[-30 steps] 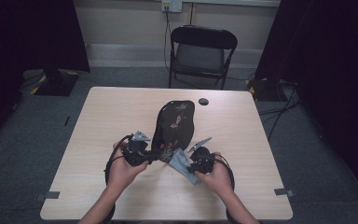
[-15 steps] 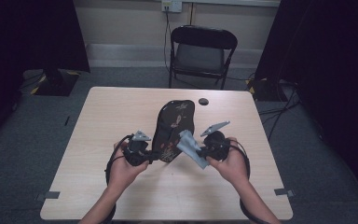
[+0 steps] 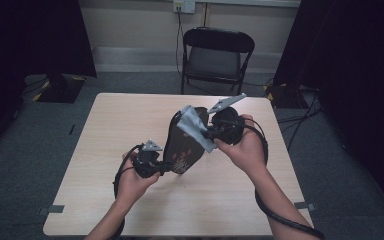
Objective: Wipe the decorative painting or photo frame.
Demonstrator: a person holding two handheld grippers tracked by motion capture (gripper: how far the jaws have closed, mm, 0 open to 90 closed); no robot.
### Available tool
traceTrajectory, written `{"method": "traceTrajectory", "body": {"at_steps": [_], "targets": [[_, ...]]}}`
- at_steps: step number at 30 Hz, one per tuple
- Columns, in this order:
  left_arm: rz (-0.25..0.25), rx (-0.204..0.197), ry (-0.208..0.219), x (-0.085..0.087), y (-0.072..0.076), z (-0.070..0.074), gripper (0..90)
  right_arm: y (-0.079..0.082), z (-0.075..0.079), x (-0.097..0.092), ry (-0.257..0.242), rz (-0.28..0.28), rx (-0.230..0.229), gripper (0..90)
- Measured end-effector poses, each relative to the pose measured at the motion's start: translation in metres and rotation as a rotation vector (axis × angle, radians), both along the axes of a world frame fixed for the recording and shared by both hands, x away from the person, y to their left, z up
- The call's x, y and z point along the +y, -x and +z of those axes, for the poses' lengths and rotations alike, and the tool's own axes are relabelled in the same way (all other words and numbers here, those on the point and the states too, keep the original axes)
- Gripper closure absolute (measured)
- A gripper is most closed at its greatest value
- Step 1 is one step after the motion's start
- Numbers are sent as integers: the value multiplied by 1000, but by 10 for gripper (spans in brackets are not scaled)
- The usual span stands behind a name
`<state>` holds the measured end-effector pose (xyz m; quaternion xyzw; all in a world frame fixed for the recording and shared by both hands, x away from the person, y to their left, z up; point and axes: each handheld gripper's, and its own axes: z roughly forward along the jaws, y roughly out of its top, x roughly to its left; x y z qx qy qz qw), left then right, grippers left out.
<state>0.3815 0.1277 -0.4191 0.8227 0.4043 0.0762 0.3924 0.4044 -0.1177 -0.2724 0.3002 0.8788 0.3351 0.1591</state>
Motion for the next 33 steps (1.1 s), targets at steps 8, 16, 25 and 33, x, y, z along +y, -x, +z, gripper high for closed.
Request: {"method": "traceTrajectory", "body": {"at_steps": [8,16,25,33], "targets": [[-1,1,0,0,0,0,786,-3,-27,7,17,6,45,806],[-3,3,-4,0,0,0,787,-1,-56,3,20,-6,89,806],[-5,4,-7,0,0,1,787,0,-111,-4,41,-23,174,806],[-4,3,-1,0,0,0,786,4,-153,-6,57,-33,247,806]]}}
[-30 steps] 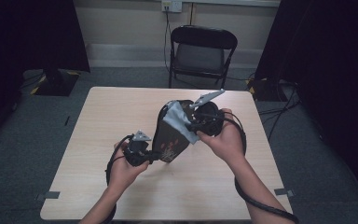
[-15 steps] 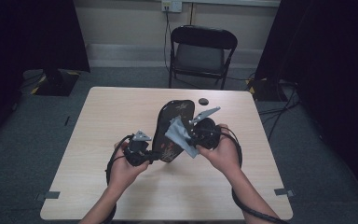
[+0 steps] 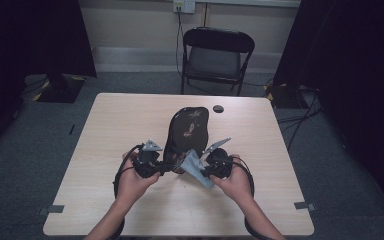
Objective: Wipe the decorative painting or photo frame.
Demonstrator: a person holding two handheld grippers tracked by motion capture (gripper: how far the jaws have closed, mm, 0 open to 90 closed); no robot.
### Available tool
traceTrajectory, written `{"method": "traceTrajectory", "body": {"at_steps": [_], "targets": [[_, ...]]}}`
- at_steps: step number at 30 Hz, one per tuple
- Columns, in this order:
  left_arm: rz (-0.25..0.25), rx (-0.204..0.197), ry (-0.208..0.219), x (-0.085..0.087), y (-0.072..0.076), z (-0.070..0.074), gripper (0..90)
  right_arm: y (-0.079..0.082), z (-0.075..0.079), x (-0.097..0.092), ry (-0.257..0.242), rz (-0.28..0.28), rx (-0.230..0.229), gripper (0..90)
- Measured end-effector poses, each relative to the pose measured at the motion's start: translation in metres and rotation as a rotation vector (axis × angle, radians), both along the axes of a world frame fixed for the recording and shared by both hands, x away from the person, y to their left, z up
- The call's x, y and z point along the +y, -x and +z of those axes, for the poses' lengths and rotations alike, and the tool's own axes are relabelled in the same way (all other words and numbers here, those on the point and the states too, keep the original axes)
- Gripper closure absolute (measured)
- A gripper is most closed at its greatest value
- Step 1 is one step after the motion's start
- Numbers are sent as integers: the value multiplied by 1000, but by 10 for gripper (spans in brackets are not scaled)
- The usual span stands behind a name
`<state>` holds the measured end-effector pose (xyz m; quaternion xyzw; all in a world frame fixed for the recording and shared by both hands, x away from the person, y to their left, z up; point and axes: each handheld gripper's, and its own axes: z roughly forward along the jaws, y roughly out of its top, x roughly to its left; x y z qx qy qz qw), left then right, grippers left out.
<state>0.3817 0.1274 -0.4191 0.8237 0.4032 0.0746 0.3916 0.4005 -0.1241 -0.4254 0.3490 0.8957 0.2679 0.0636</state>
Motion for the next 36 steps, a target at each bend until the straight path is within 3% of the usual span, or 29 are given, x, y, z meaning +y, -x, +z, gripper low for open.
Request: {"method": "traceTrajectory", "body": {"at_steps": [10,16,22,27,32,33,34,36], "targets": [[-1,2,-2,0,0,0,787,4,-29,-4,37,-7,47,805],[3,-1,-2,0,0,0,786,6,-25,-7,43,-6,40,805],[4,-1,1,0,-1,0,786,7,17,-17,20,-12,-27,806],[1,-1,-3,0,-1,0,786,7,65,-19,-7,-5,-107,806],[2,-1,-2,0,0,0,787,7,108,-18,-47,0,-172,806],[2,-1,-2,0,0,0,786,7,108,-18,-47,0,-172,806],[2,-2,-2,-1,0,0,787,6,125,-14,-70,11,-202,806],[5,-2,-1,-1,0,0,787,7,138,-8,-77,26,-229,806]]}}
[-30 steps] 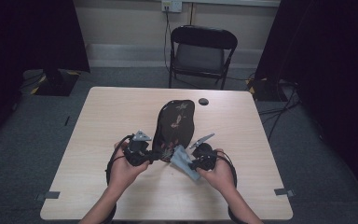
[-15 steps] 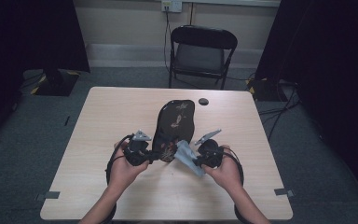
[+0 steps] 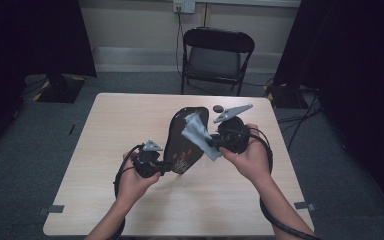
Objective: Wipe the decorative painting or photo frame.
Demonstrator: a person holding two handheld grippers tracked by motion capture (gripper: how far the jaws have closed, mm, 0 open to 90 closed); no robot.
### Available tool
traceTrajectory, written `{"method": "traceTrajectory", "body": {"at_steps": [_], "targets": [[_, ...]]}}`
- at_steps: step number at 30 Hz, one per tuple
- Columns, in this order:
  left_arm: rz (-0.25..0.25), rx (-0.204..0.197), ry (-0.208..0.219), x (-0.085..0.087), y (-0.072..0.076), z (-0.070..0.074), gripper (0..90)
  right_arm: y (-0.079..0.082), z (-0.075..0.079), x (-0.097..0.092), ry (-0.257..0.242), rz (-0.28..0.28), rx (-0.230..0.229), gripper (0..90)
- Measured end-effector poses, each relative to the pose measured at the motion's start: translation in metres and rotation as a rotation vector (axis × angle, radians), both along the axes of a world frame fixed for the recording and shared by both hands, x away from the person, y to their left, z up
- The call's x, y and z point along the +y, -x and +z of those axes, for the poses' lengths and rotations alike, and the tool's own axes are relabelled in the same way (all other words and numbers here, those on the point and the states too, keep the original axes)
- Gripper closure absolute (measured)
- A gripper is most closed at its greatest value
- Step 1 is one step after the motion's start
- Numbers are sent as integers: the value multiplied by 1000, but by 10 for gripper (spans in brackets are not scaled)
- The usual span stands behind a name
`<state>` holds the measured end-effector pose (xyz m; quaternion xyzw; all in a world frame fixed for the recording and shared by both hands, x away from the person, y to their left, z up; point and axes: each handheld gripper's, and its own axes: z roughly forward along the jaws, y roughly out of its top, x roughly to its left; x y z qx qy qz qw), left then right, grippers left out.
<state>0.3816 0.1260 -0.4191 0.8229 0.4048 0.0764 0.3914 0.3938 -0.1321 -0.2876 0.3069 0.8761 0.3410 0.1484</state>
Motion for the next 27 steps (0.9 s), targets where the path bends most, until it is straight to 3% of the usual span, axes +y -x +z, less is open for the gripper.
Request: {"method": "traceTrajectory", "body": {"at_steps": [4,8,15,24,27], "targets": [[-6,-2,-5,0,0,0,787,-1,20,11,-26,23,-27,806],[-6,1,1,-1,0,0,787,-3,21,24,-16,28,-32,806],[-8,0,2,-1,-1,0,786,-9,0,36,11,31,6,805],[-14,-5,-11,-1,-1,0,787,-11,-25,32,37,18,43,805],[-16,-4,-12,-1,-1,0,786,-11,-43,29,47,7,72,805]]}}
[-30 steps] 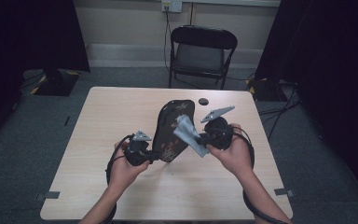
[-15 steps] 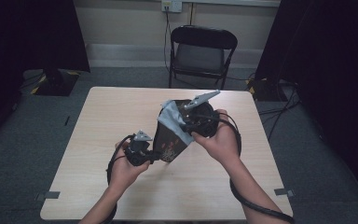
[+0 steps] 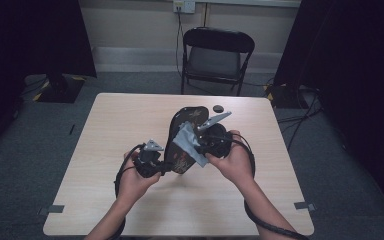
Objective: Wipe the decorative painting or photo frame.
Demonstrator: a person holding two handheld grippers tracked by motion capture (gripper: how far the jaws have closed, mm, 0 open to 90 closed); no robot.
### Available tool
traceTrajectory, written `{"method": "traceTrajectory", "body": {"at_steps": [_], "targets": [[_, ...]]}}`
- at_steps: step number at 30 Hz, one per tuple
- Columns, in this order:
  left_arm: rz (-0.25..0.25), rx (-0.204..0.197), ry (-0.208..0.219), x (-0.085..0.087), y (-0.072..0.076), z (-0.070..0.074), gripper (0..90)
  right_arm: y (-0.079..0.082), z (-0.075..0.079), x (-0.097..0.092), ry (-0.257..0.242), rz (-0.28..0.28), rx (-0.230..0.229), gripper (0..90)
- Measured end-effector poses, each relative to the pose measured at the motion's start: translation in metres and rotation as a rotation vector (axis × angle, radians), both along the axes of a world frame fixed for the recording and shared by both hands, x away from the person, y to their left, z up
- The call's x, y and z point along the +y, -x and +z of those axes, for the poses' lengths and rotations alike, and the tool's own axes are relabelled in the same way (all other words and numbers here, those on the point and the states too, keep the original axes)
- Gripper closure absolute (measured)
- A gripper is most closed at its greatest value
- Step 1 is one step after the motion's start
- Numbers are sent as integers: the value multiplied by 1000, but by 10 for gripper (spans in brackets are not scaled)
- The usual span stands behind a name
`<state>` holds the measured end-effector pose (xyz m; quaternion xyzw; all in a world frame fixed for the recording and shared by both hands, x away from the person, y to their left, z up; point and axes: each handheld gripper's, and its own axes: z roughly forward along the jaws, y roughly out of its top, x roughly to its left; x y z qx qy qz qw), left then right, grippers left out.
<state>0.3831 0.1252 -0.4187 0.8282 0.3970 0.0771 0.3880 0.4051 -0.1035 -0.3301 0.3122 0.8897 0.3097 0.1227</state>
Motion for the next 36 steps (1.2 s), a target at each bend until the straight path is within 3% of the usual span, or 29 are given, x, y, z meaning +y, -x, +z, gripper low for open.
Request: {"method": "traceTrajectory", "body": {"at_steps": [3,4,20,29,36], "targets": [[4,1,5,0,0,0,787,0,-6,0,4,-2,10,804],[5,1,5,0,0,0,787,0,-16,-2,6,-5,28,804],[2,2,6,0,0,0,786,3,-71,-2,40,-12,117,803],[1,4,4,0,0,0,786,8,-107,0,92,-10,181,803],[8,4,9,0,1,0,786,12,-122,-1,120,4,206,803]]}}
